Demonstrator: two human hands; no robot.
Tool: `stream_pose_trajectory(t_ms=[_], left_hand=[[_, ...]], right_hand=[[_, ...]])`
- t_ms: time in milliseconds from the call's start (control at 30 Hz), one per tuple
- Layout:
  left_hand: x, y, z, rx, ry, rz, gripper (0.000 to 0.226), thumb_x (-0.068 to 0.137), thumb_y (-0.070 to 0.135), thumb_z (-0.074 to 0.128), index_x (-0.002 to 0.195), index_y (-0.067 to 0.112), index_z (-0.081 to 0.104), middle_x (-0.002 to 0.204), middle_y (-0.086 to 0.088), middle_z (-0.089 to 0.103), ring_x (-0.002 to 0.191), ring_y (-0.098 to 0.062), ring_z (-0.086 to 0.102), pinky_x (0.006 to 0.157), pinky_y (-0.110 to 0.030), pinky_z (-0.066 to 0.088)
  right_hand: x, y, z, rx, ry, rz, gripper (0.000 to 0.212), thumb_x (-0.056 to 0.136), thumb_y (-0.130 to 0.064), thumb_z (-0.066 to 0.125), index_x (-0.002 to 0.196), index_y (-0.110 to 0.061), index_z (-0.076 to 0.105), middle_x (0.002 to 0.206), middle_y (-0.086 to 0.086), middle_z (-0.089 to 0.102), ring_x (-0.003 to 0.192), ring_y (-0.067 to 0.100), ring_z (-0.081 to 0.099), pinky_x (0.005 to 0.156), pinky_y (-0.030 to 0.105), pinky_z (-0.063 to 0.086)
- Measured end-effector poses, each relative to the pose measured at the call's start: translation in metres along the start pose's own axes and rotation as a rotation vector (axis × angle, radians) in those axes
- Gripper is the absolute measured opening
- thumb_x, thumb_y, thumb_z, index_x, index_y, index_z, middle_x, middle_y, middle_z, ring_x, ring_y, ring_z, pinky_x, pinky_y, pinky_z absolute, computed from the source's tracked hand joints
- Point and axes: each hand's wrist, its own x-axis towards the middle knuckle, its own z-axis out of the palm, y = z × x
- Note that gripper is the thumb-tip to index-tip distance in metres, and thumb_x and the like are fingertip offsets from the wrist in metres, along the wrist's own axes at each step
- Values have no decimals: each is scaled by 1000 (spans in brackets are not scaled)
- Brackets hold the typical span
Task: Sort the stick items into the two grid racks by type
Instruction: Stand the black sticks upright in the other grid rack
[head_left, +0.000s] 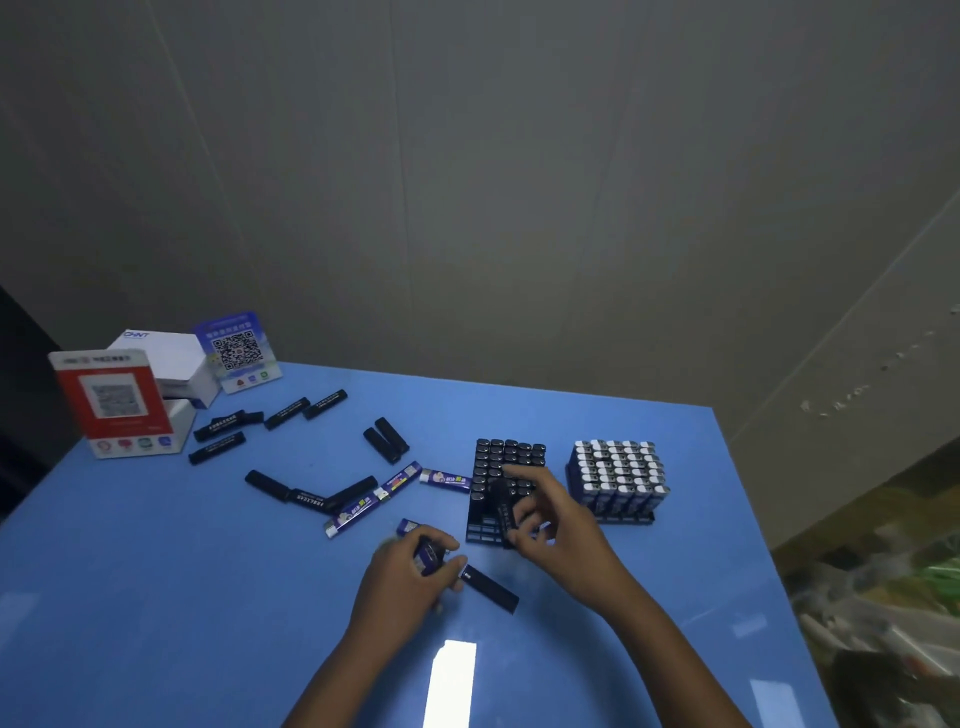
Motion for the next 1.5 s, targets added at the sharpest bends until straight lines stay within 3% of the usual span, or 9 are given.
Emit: stream_pose_trajectory(t_ms=[133,300,500,733,867,967,1133,1333,1500], left_hand=[[6,2,-7,-15,-5,15,12,85,25,75,92,20,66,69,-1,73,49,-21,60,57,-22,49],[13,1,-13,-65,-22,31,10,86,26,74,91,20,67,69,-1,73,50,-21,60,56,-25,49],[17,-3,-18,-97,-46,27,10,86,26,74,90,21,66,70,-1,74,50,-21,58,57,-25,49],[22,-2,-26,-105,-31,13,10,85,25,75,90,22,66,69,0,73,48,-19,56,55,-24,45],[24,-3,-26,-100,-33,17,11,85,26,75,90,22,66,70,0,73,48,-18,56,55,-24,46],[26,-4,-23,-97,-38,12,11,85,25,74,91,22,66,70,0,74,48,-19,56,56,-25,46],[30,-3,-24,-78,-30,6,11,85,27,74,91,23,65,71,1,74,48,-18,57,56,-25,47],[35,-5,-28,-76,-13,5,11,86,27,73,93,24,65,71,0,73,49,-19,57,57,-25,46],[41,-3,-26,-82,-9,14,12,86,25,73,93,23,64,71,-1,73,49,-19,57,56,-24,46]], right_hand=[[-1,-8,5,-155,-6,-78,59,90,-8,66,129,-50,51,93,-7,61,85,13,63,72,31,54],[2,-10,10,-361,16,-124,50,91,-17,68,122,-48,46,96,-18,59,93,7,61,75,31,55],[6,-12,16,-383,15,-118,66,92,-14,65,136,-56,41,92,-14,56,88,11,60,73,26,54],[24,1,21,-417,139,-14,20,92,-31,71,109,-31,60,76,-8,64,72,7,62,67,32,54],[33,5,19,-469,189,38,32,82,-40,80,83,-21,55,67,-6,60,63,8,57,59,26,45],[37,11,19,-555,188,-1,39,84,-45,76,76,-20,48,65,-6,54,60,10,51,56,27,42],[49,18,22,-672,129,-28,37,90,-41,70,76,-18,45,65,-5,52,62,16,52,56,35,44],[56,24,25,-745,98,-13,35,93,-42,66,79,-18,44,65,-7,50,61,17,50,55,33,37],[60,30,26,-721,61,26,27,95,-37,65,88,-20,46,77,-1,64,69,18,56,59,32,40]])
